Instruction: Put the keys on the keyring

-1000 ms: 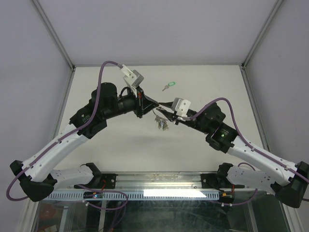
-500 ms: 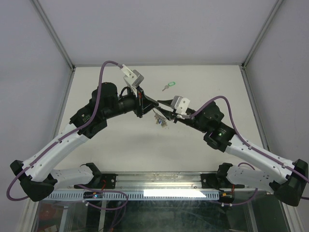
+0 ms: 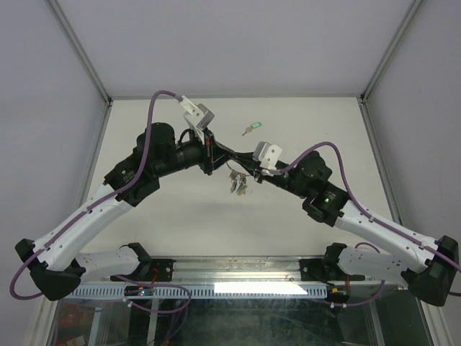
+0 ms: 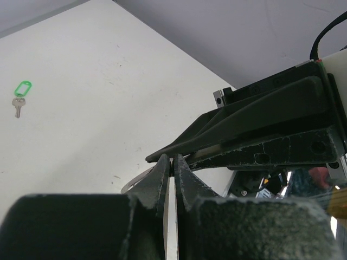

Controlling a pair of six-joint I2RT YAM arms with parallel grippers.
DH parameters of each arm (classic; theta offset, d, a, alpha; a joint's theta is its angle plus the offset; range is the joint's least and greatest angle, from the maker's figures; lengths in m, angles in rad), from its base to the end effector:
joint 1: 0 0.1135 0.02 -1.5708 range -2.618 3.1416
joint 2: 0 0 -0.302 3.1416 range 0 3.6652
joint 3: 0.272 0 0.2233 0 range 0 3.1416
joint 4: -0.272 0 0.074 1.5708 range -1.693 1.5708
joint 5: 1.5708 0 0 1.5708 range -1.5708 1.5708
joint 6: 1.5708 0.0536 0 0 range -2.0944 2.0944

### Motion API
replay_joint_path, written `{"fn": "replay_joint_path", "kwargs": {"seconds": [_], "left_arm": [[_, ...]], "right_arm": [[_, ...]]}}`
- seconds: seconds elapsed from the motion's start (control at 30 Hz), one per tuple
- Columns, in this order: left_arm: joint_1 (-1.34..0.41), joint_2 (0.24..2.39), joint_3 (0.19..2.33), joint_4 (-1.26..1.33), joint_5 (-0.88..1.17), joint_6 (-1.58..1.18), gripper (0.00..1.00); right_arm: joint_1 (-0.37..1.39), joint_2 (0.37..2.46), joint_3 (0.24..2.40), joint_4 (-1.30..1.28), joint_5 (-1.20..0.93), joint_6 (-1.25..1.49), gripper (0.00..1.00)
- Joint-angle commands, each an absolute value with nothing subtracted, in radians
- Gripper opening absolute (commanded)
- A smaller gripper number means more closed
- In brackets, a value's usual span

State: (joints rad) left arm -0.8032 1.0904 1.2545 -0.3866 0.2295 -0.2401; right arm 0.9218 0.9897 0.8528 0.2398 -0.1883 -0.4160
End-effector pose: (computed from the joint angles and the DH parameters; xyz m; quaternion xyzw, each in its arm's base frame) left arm 0.1342 -0.1566 0.4478 0.2843 0.7257 -0.3866 0.4931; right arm 0.1138 0.1666 0.4090 -0.4683 0.4799 0.2459 0.7000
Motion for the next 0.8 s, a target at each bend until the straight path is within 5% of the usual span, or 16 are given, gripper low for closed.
{"fn": "replay_joint_path", "kwargs": {"seconds": [0.0,0.1,0.23,0.77], "left_arm": [[-0.797,1.067,1.304,-0.347,0.229,-0.236,0.00],[-0.796,1.059,1.304,-0.347,0.229,-0.236,0.23],[-0.791,1.045,1.314,-0.355,0.189,-0.234,0.41],[-0.617,1.126,1.313,-0.412,0.122,-0.270,0.47]], "right_arm": [[0.923,0.987,0.869,0.304,-0.155,-0.408,0.00],[0.923,0.982,0.875,0.290,-0.143,-0.413,0.00],[0.923,0.969,0.879,0.245,-0.115,-0.435,0.00],[0.947,0.953,0.892,0.039,0.031,-0.633,0.00]]}}
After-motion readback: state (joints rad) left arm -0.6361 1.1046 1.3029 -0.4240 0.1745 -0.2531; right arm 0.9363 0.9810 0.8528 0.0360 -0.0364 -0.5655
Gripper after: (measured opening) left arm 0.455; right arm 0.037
